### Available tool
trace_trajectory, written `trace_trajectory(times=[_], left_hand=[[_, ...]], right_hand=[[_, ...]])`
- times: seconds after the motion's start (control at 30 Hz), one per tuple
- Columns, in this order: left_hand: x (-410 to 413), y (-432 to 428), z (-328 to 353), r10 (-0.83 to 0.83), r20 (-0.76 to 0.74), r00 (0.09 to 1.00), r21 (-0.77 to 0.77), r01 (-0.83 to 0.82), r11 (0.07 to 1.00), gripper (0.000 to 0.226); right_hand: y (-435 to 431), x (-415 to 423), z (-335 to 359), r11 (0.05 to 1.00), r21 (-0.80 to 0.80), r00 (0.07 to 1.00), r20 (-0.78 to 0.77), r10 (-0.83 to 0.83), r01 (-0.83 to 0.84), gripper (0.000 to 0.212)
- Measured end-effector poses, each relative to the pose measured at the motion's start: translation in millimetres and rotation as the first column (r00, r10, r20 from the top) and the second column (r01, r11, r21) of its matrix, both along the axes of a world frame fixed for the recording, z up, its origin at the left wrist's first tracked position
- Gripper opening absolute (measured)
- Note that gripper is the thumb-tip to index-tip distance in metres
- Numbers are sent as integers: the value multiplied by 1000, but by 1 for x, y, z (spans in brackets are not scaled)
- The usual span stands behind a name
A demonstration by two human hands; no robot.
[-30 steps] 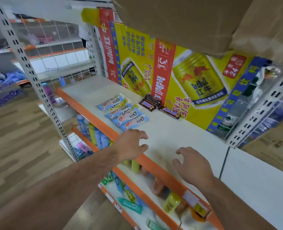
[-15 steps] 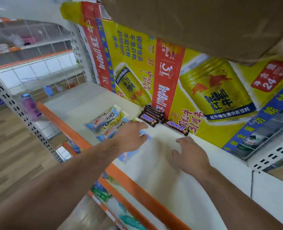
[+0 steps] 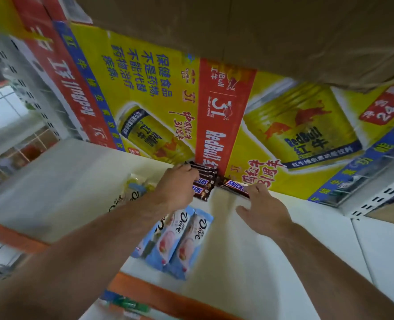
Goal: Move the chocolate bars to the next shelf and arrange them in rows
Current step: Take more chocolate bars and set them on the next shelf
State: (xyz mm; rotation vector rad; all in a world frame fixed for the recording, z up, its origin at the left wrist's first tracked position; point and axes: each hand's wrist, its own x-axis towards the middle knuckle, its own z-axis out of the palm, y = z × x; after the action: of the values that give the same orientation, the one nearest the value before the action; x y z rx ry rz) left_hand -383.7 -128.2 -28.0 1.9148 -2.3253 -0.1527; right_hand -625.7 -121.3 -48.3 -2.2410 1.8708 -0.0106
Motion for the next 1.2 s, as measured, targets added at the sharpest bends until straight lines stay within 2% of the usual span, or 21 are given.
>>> trace_trajectory(times=[0.23, 0.3, 0.4, 0.47, 0.57, 0.63, 0.73, 0.8, 1.0, 1.2], left_hand=[[4, -7, 1, -144, -78, 987, 22, 146, 989, 20], [0, -4, 1, -160, -157, 974, 53, 170, 984, 18], [-12, -1, 1, -150, -314, 937, 132, 200, 971, 18], [-25, 0, 3, -157, -401, 903, 144, 231, 962, 17], [-52, 5, 7, -143, -526, 838, 183, 276, 944, 14], [-72, 10, 11, -119, -596, 794, 215, 301, 929, 14], [-105, 22, 13, -75, -685, 724, 267, 346, 899, 15], [-128, 32, 14, -73, -716, 694, 290, 390, 874, 19], [-190, 70, 17, -51, -774, 631, 318, 458, 830, 29], [-277, 116, 20, -30, -775, 631, 331, 446, 832, 26]], right_hand=[[22, 1, 2, 988, -68, 982, 132, -132, 141, 17], [30, -2, 2, 981, -30, 970, 156, -185, 192, 19], [46, -12, 5, 966, 57, 949, 178, -259, 253, 42], [60, -23, 8, 957, 93, 944, 166, -286, 274, 48], [88, -43, 14, 947, 136, 938, 152, -311, 291, 27], [111, -57, 19, 932, 158, 914, 198, -354, 326, 13], [144, -83, 28, 904, 161, 868, 255, -426, 396, 6], [165, -102, 34, 886, 161, 832, 304, -463, 434, 2], [213, -165, 44, 839, 187, 709, 461, -534, 510, 10], [261, -252, 37, 829, 135, 690, 492, -532, 543, 4]])
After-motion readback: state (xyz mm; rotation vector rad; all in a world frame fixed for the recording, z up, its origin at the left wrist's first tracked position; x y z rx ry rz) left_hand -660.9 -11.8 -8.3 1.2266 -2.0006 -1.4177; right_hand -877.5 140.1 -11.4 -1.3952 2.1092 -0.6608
